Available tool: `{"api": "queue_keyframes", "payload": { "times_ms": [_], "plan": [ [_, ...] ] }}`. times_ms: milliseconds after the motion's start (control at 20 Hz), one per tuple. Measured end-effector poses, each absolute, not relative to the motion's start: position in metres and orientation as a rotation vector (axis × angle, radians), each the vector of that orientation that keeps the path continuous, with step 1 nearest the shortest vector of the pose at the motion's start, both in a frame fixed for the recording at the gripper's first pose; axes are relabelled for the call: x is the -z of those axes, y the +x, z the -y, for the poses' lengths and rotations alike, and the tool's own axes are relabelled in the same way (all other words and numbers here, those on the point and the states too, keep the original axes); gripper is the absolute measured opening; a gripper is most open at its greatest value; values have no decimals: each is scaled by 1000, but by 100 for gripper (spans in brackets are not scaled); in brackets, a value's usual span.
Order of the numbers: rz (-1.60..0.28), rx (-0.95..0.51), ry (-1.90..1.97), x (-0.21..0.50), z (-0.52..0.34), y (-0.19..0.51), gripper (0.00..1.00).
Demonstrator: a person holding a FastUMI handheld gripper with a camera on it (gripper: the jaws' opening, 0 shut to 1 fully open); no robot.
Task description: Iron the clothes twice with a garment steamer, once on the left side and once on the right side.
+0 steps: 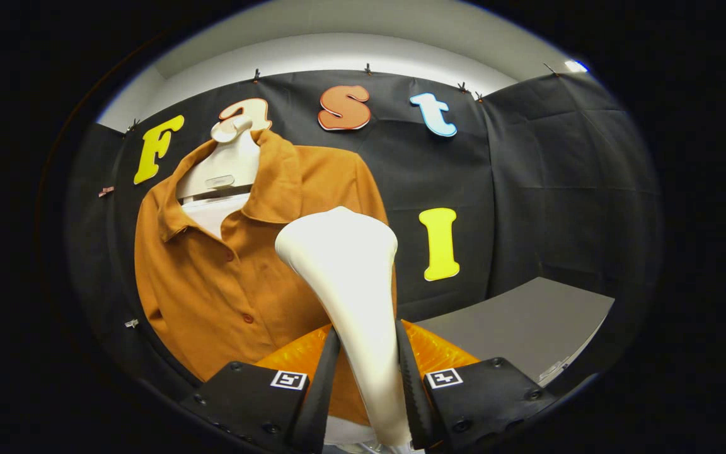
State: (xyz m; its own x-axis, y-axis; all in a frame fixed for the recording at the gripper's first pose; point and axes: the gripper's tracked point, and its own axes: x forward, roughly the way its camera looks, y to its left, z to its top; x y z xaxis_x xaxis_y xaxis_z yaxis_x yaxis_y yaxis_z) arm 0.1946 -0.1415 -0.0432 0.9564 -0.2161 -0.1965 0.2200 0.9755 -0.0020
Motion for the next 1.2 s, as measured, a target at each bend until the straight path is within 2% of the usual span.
{"api": "queue_keyframes", "payload": {
  "times_ms": [550,1200],
  "plan": [
    [-257,285,-14,69,118,219,54],
    [-461,301,0,141,115,231,54]
  ]
}}
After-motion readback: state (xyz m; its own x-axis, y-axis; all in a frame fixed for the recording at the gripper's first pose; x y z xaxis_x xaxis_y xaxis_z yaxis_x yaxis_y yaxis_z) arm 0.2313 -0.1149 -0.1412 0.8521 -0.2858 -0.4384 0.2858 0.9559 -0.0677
